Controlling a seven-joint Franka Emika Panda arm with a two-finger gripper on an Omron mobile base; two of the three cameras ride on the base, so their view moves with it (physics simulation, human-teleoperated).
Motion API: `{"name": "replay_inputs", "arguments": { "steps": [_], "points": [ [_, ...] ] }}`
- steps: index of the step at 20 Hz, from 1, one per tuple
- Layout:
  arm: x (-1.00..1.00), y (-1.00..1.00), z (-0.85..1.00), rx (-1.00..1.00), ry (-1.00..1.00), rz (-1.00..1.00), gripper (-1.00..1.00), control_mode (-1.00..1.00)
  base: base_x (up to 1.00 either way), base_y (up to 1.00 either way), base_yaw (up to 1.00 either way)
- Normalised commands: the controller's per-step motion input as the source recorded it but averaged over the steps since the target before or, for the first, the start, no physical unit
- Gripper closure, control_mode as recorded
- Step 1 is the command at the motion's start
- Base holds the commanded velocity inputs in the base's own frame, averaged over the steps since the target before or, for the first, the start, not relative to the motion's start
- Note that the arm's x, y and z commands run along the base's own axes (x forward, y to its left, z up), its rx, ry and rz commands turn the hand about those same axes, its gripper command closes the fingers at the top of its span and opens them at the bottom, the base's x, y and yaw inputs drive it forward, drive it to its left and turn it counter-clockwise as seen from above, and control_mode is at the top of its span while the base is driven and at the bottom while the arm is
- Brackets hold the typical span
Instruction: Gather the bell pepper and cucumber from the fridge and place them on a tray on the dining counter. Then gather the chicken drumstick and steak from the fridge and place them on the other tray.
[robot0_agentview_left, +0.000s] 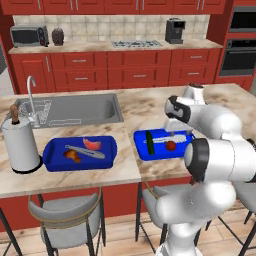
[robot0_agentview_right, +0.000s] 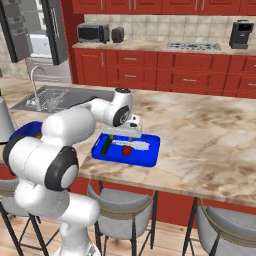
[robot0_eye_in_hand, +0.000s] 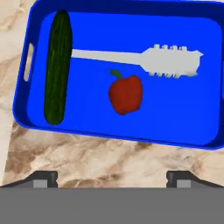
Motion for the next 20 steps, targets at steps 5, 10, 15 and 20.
{"name": "replay_inputs", "arguments": {
  "steps": [5,10,15,20],
  "points": [
    [-0.50,0.18,0.80,0.00,0.00,-0.06,-1.00,-1.00,0.00,0.00,0.00],
    [-0.55,0.13,0.78,0.00,0.00,-0.06,-1.00,-1.00,0.00,0.00,0.00],
    [-0.70,0.05,0.66,0.00,-0.01,-0.06,-1.00,-1.00,0.00,0.00,0.00],
    [-0.95,0.00,0.51,0.00,-0.09,-0.06,-1.00,-1.00,0.00,0.00,0.00]
  ]
}}
